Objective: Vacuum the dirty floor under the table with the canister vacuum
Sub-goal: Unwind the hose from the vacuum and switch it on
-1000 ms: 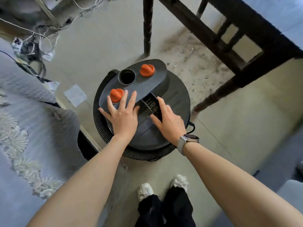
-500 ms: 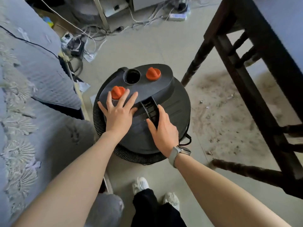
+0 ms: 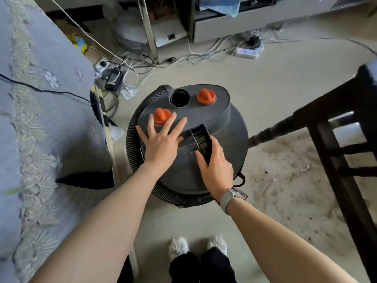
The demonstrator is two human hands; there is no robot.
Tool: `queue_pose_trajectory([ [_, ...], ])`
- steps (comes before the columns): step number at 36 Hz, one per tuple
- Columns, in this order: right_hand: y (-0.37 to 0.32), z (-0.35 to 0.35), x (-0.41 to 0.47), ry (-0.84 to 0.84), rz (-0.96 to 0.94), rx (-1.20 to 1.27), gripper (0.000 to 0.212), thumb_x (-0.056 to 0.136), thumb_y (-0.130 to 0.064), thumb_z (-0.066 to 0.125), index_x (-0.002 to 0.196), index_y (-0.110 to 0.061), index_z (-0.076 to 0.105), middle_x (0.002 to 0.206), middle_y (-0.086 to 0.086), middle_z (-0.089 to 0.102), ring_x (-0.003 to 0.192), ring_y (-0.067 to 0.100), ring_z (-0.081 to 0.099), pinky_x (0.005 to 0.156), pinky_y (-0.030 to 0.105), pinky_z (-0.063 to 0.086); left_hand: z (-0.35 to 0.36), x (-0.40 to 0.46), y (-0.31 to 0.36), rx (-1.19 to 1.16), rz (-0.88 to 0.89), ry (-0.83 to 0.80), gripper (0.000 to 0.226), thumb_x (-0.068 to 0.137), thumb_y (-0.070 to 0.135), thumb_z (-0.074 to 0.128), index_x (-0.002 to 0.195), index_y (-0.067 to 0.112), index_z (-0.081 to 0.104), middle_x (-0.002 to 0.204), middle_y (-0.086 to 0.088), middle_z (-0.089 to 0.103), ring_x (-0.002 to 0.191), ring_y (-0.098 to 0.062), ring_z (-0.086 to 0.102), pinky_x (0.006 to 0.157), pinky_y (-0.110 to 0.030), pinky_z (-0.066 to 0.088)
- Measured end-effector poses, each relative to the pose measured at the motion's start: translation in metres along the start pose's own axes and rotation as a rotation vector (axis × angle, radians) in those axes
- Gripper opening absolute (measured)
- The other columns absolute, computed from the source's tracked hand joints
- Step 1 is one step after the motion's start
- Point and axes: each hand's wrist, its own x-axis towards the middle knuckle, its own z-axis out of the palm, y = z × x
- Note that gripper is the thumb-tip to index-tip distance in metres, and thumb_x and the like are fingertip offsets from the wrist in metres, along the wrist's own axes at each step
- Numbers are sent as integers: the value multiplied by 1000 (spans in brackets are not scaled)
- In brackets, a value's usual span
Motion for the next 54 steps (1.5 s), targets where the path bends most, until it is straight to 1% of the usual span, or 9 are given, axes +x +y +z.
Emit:
queue_pose_trajectory([
  [9, -44, -8, 113, -20, -59, -4, 59, 98, -44, 46, 149, -23, 24, 139, 3, 49, 108, 32, 60, 87, 41, 47, -21, 111, -30, -20, -9, -11, 54, 97, 29, 50, 147, 39, 31, 157, 8, 26, 142, -49, 3, 103, -77, 10],
  [13, -65, -11, 164, -29, -67, -8, 59, 98, -44, 45, 149, -23, 24, 140, 3, 48, 111, 33, 59, 88, 42, 47, -33, 159, -38, 5, -68, 21, 52, 99, 32, 46, 147, 40, 29, 158, 12, 21, 144, -44, -1, 103, -74, -7],
  [22, -112, -11, 249, -24, -81, 2, 58, 98, -43, 45, 148, -24, 24, 142, 2, 46, 114, 33, 56, 91, 41, 45, -54, 247, -68, -10, -90, 52, 51, 98, 32, 48, 146, 40, 33, 157, 12, 26, 144, -44, 1, 104, -73, -7],
  [36, -178, 7, 326, 61, -35, 94, 55, 98, -42, 48, 145, -21, 29, 140, 4, 48, 115, 31, 57, 93, 42, 46, -84, 347, -117, -15, 11, 22, 53, 97, 31, 51, 146, 41, 33, 157, 13, 24, 145, -42, 2, 103, -74, -4],
  [43, -149, 2, 312, 147, -46, 146, 47, 98, -32, 49, 141, -16, 40, 126, 0, 50, 110, 16, 53, 88, 26, 41, -69, 329, -106, -73, 47, 117, 50, 91, 22, 57, 140, 30, 48, 153, 0, 37, 143, -43, 20, 101, -77, 11],
  [45, -126, 1, 301, 270, 2, 180, 39, 98, -19, 48, 135, -7, 46, 117, 4, 50, 102, 15, 51, 87, 27, 41, -61, 310, -99, -125, 28, 170, 47, 91, 23, 47, 138, 23, 51, 152, -7, 38, 141, -42, 26, 101, -73, 21],
  [48, -93, 0, 291, 400, 250, 307, 34, 98, -10, 45, 131, 0, 45, 119, 14, 48, 101, 21, 51, 88, 31, 44, -45, 277, -89, -239, -29, 215, 51, 91, 21, 43, 142, 15, 43, 154, -15, 31, 142, -41, 21, 105, -65, 25],
  [51, -71, 9, 285, 261, 543, 475, 38, 100, -16, 41, 136, -4, 37, 128, 13, 48, 108, 21, 52, 95, 36, 45, -26, 243, -83, -372, -101, 148, 56, 93, 22, 39, 148, 14, 29, 157, -18, 20, 145, -38, 14, 110, -59, 23],
  [54, -62, 24, 288, 42, 711, 747, 39, 99, -16, 44, 136, -7, 43, 116, 15, 61, 96, 24, 61, 86, 37, 50, -3, 210, -81, -393, -161, 85, 56, 94, 24, 37, 146, 9, 29, 156, -21, 22, 145, -35, 13, 111, -60, 27],
])
